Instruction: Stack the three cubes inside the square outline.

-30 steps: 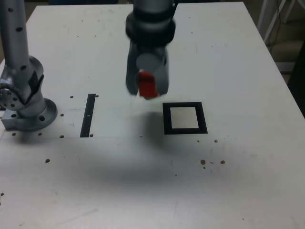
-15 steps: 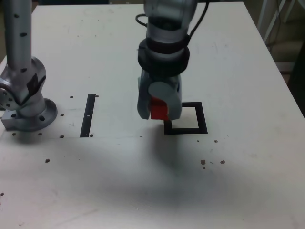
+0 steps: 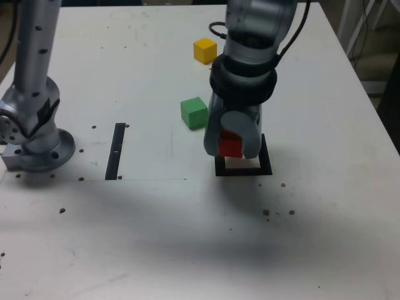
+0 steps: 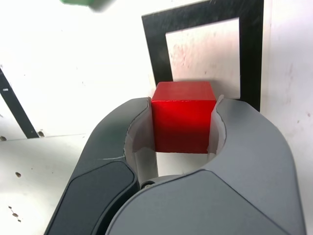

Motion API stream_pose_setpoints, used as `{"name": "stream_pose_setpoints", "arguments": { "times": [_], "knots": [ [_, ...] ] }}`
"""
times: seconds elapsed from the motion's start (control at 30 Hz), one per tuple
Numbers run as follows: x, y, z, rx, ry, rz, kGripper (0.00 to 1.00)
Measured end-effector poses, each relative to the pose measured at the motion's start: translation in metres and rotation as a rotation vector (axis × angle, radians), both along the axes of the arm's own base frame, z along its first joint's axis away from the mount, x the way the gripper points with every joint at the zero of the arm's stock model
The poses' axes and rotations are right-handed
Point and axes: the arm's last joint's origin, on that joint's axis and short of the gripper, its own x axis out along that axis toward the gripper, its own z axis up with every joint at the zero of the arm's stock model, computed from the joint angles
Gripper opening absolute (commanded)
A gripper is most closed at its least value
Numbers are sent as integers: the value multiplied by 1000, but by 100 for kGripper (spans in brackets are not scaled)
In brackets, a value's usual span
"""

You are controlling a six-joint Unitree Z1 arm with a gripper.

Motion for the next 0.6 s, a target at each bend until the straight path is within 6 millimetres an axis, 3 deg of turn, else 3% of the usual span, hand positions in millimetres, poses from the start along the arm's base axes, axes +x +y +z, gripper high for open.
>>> {"name": "stream_pose_setpoints", "arguments": {
  "times": [0.23,0.6],
  "knots": [
    [15,11,-10,4,17,4,27],
    [17,28,-13,-27,26,26,36]
  ]
}}
